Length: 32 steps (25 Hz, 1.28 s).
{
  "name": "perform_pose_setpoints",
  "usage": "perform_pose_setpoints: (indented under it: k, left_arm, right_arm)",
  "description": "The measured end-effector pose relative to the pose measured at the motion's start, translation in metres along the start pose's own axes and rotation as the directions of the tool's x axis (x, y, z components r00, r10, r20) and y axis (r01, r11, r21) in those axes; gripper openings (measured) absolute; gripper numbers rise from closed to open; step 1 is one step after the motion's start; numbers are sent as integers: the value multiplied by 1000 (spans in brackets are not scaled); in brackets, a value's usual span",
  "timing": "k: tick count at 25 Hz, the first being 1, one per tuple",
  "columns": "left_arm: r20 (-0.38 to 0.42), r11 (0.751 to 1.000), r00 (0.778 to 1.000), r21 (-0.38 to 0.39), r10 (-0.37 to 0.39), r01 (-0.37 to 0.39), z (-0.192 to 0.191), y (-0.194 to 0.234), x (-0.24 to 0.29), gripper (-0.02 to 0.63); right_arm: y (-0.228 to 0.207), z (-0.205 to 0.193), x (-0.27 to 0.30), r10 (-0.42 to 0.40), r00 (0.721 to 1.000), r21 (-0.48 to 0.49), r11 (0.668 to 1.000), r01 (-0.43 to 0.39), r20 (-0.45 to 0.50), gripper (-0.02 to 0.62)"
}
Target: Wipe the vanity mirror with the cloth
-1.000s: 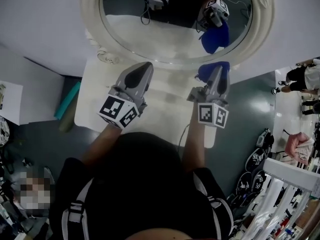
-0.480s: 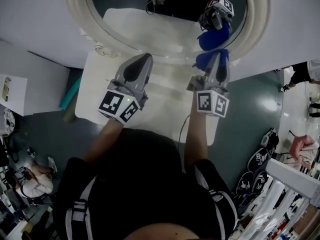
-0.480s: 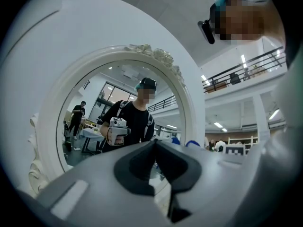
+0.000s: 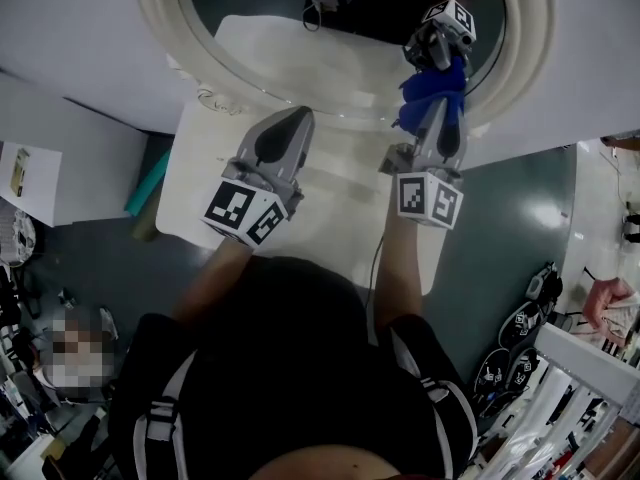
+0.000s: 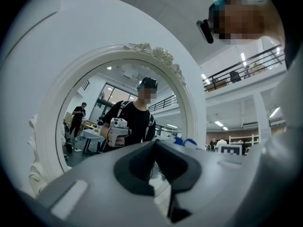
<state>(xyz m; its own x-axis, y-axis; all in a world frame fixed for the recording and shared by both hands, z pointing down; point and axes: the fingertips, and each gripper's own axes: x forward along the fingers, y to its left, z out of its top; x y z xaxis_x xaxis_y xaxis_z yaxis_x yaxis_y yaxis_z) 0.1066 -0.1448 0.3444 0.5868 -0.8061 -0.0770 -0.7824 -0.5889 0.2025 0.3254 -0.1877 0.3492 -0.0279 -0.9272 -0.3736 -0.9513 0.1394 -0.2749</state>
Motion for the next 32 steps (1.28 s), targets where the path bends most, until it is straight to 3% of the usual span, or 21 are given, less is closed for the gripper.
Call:
perform_pose_setpoints:
  k: [12, 32]
  left_arm:
    - [6, 1000, 1000, 0, -18, 18, 12, 17, 0, 9]
    - [45, 997, 997, -42, -62, 63, 22, 40, -3, 9]
  right_arm:
    - [1, 3, 7, -31, 1000, -74, 997, 31, 4, 46]
    - [14, 11, 19, -6, 1000, -96, 995, 7, 13, 46]
